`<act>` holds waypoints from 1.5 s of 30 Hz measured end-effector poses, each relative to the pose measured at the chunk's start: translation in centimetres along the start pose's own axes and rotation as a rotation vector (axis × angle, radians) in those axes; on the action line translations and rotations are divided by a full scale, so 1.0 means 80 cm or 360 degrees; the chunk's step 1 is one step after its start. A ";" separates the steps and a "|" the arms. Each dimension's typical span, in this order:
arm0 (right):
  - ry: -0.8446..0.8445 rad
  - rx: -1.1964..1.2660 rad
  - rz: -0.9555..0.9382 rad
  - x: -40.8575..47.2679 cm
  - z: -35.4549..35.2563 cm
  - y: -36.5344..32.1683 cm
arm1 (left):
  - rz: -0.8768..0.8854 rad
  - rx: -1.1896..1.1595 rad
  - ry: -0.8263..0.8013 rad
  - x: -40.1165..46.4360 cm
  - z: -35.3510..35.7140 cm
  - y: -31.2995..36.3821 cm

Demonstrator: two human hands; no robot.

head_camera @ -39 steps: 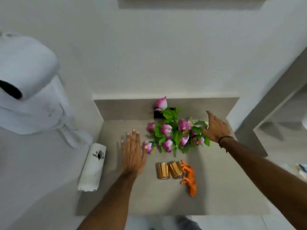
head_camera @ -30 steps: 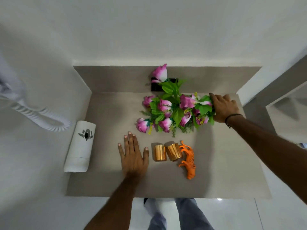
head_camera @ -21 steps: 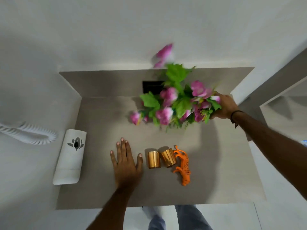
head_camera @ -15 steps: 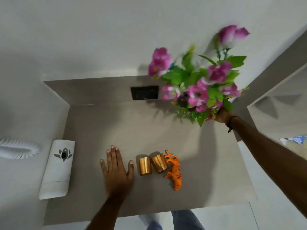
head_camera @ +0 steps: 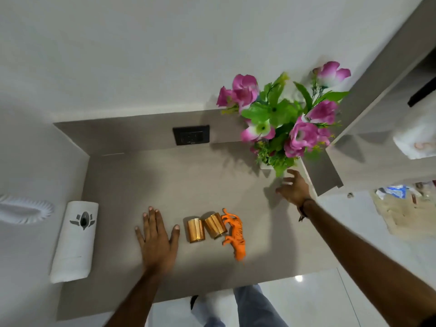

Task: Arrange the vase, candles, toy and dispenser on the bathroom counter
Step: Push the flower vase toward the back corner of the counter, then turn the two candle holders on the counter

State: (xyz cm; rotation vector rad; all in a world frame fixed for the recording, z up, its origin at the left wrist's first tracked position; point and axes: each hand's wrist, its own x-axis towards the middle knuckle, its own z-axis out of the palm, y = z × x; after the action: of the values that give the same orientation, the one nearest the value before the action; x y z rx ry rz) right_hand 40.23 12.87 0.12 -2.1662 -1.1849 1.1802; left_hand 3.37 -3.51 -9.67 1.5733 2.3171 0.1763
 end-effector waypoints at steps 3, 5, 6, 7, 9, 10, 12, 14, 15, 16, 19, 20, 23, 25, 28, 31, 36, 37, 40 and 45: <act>0.0163 -0.0111 -0.0315 -0.063 0.044 0.011 | 0.0003 -0.0107 0.0028 -0.004 -0.026 0.011; 0.0086 -0.0247 -0.0527 -0.095 0.076 0.003 | 0.0044 -0.0245 0.0071 -0.006 -0.043 0.023; -0.0023 -0.0352 -0.0595 -0.107 0.092 -0.005 | 0.0046 -0.0365 0.0049 -0.006 -0.052 0.032; -0.0156 -0.0480 -0.0635 -0.115 0.106 -0.015 | 0.0028 -0.0478 -0.0019 -0.006 -0.060 0.041; -0.0394 -0.0772 -0.0671 -0.121 0.133 -0.034 | -0.0040 -0.0566 -0.0222 -0.005 -0.072 0.061; -0.0472 -0.0928 -0.0677 -0.122 0.145 -0.043 | -0.0079 -0.0562 -0.0313 -0.003 -0.075 0.069; -0.0565 -0.1223 -0.0686 -0.118 0.164 -0.056 | -0.0159 -0.0551 -0.0456 0.002 -0.078 0.079; -0.0614 -0.1398 -0.0669 -0.112 0.175 -0.063 | -0.0228 -0.0534 -0.0574 0.007 -0.075 0.085; -0.0639 -0.1443 -0.0651 -0.108 0.179 -0.067 | -0.0264 -0.0544 -0.0610 0.010 -0.074 0.085; -0.0667 -0.1473 -0.0630 -0.105 0.182 -0.071 | -0.0302 -0.0570 -0.0633 0.013 -0.072 0.084; -0.0745 -0.1509 -0.0584 -0.097 0.188 -0.082 | -0.0407 -0.0704 -0.0665 0.022 -0.070 0.081; -0.0761 -0.1507 -0.0574 -0.094 0.190 -0.085 | -0.0438 -0.0736 -0.0665 0.026 -0.071 0.079; -0.0781 -0.1439 -0.0524 -0.089 0.195 -0.088 | -0.0512 -0.0769 -0.0633 0.036 -0.080 0.075; -0.0748 -0.1324 -0.0537 -0.082 0.199 -0.087 | -0.0528 -0.0803 -0.0558 0.050 -0.089 0.072; -0.0642 -0.1116 -0.0485 -0.067 0.201 -0.090 | -0.0513 -0.0861 -0.0360 0.078 -0.101 0.068; -0.0447 -0.0778 -0.0350 -0.050 0.204 -0.103 | -0.0315 -0.0796 -0.0055 0.105 -0.108 0.069; -0.0184 -0.0430 -0.0579 -0.041 0.211 -0.118 | -0.0017 -0.0719 0.0240 0.126 -0.100 0.072; -0.0173 -0.0438 -0.0621 -0.039 0.213 -0.118 | 0.0027 -0.0697 0.0253 0.129 -0.097 0.072; -0.0166 -0.0480 -0.0706 -0.034 0.219 -0.112 | 0.0089 -0.0685 0.0265 0.131 -0.088 0.070; -0.0188 -0.0446 -0.0657 -0.042 0.201 -0.097 | 0.0034 -0.0540 0.0109 0.112 -0.063 0.051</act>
State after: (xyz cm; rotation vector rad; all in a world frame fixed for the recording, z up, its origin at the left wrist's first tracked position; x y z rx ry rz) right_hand 22.23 13.68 -2.12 -1.9168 -1.8368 1.0179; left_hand 2.26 6.68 -5.60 1.4390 2.1775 0.6027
